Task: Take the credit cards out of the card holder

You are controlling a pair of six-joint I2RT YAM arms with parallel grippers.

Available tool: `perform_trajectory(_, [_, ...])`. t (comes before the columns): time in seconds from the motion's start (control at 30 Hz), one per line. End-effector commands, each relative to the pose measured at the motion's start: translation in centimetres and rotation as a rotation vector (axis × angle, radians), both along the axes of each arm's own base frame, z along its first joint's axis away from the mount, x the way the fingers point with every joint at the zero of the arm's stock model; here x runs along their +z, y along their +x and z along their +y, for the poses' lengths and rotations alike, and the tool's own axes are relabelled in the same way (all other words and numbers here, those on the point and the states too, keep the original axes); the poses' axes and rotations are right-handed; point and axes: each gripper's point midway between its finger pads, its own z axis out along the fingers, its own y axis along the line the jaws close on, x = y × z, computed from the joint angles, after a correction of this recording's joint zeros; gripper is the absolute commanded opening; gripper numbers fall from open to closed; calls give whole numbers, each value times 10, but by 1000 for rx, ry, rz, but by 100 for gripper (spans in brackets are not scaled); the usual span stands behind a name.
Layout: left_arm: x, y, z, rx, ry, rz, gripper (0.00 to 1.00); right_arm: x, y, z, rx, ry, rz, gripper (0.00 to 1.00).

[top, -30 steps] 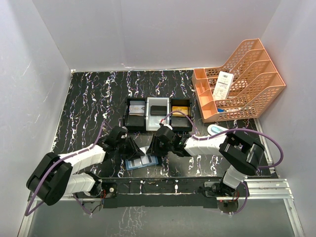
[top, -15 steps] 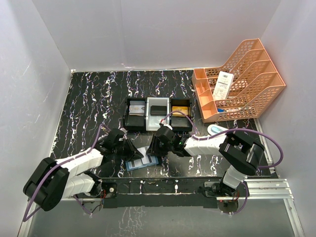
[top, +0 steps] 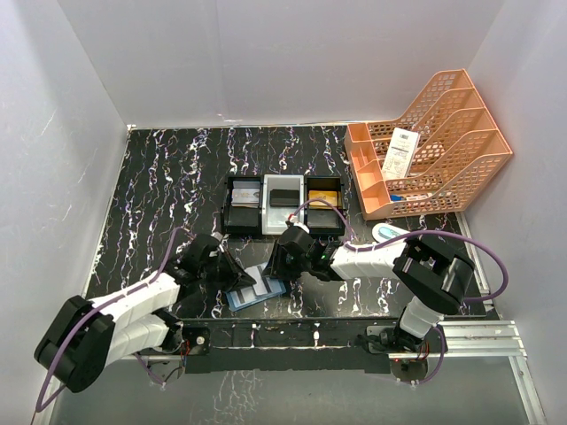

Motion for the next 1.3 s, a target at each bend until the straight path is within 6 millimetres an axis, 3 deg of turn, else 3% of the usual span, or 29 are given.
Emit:
perform_trajectory(0.0, [-3,-10,7,3,24,30,0,-33,-13,-31,-4,-133,51,30])
perform_trajectory(0.3, [-2,-13,15,-17,81,23,0,-15,-7,-22,19,-81,-5,30])
perform_trajectory(0.4, [-1,-12,14,-18,78,19,0,6,-1,-11,66,-29,-67,31])
perform_trajectory(0.57, [1,-9,13,-18,78,14,0,58,5,15,151,112,-176,36])
perform_trajectory(0.67, [2,-8,12,-17,72,13,1,75,4,29,209,173,-207,39])
perform_trajectory(0.77, [3,-7,10,-18,67,12,1,69,0,40,263,180,-177,40])
perform_trajectory(0.9, [4,-6,10,-18,68,9,2,41,-3,42,249,145,-91,40])
perform_trajectory(1.07, [8,-5,6,-29,45,-1,9,-3,-10,22,189,26,11,40])
perform_trajectory(1.27, [11,-5,-1,-51,0,-12,14,-18,-16,6,149,-9,41,40])
